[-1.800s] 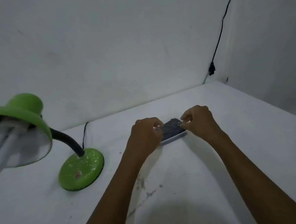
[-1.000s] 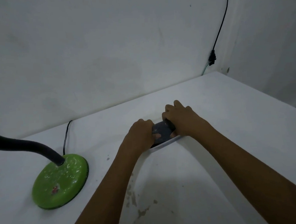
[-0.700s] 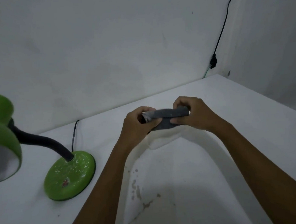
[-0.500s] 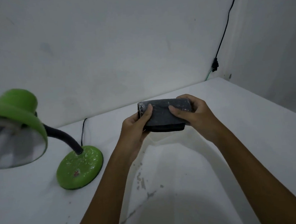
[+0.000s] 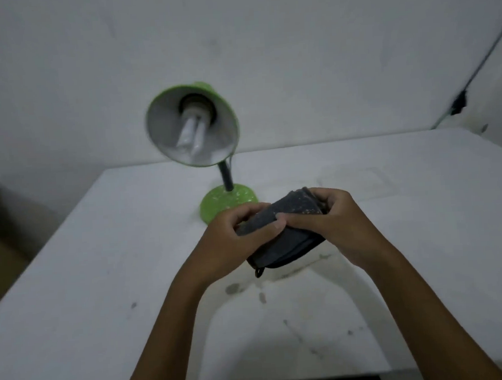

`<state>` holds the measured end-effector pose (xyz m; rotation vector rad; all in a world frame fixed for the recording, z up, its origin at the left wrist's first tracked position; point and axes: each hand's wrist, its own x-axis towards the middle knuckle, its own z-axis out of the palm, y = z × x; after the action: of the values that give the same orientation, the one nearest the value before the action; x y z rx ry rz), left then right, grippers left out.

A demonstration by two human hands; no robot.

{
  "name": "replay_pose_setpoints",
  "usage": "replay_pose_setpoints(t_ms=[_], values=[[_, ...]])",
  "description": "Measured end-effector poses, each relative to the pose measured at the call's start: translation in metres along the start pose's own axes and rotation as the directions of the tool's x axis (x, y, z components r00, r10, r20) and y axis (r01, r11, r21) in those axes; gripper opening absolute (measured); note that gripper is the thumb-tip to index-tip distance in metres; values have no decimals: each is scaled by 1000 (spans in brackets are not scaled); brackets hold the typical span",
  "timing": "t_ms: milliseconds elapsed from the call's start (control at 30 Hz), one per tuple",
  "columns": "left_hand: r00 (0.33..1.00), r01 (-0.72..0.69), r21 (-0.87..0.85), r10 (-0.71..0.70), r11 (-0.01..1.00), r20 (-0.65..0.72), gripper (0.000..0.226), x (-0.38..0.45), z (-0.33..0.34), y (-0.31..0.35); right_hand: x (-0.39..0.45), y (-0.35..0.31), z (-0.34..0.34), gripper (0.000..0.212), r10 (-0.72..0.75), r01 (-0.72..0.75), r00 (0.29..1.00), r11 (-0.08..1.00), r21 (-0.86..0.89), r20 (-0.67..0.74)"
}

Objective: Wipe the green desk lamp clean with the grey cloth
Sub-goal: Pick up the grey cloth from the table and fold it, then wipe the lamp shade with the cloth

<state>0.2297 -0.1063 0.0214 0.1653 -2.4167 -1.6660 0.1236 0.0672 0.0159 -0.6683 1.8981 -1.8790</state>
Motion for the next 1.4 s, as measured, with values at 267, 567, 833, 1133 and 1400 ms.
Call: replay_pose_setpoints(t_ms=[267,567,833,1133,1400], values=[[880,17,-29,-29,999,-475,29,-68,-62,-35,7,10,122,31,150,-224,961,916,333,233],[832,-86,-12,65,996,-552,66,-102,-94,-54,17,-27,211,30,118,-167,963,966,196,242],[692,-240,-213,13,947,-722,26,-73,-120,-14,25,-81,226,28,-155,205,963,953,-224,219],[757,-307,-461,-80,833,-648,18,-10,-136,23,36,-164,176,14,-563,540,826,773,-333,32],[812,-264,-449,-55,854,-582,19,57,-147,42,76,-168,108,13,-607,478,767,758,-444,-209]])
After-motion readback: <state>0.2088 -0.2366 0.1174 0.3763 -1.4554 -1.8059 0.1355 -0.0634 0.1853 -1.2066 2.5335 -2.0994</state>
